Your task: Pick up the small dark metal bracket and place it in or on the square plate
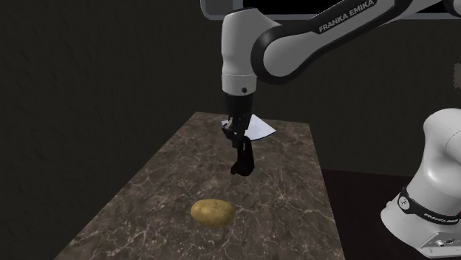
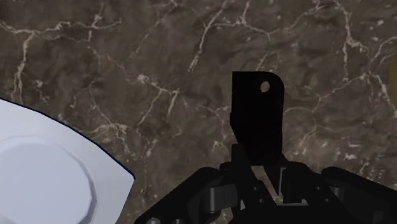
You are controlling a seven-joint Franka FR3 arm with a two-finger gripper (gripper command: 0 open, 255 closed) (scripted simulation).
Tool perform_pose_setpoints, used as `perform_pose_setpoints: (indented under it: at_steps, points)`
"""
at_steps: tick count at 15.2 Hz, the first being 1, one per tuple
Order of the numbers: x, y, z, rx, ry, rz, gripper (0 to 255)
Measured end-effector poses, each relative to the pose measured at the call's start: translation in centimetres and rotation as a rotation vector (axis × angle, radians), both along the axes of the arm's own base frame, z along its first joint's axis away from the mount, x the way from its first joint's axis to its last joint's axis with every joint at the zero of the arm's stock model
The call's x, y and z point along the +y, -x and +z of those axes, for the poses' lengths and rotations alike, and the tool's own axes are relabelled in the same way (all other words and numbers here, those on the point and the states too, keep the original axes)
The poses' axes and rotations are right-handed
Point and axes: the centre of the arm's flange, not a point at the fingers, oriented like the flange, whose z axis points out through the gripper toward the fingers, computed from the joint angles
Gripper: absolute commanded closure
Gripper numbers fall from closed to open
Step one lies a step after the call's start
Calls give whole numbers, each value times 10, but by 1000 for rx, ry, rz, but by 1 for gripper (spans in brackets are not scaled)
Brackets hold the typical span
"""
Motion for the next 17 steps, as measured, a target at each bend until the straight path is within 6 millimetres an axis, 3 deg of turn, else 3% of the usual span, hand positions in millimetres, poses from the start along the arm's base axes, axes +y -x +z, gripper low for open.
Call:
perform_pose_setpoints:
  at_steps: [17]
  points:
    - [-220, 14, -2, -1, -1, 0, 255]
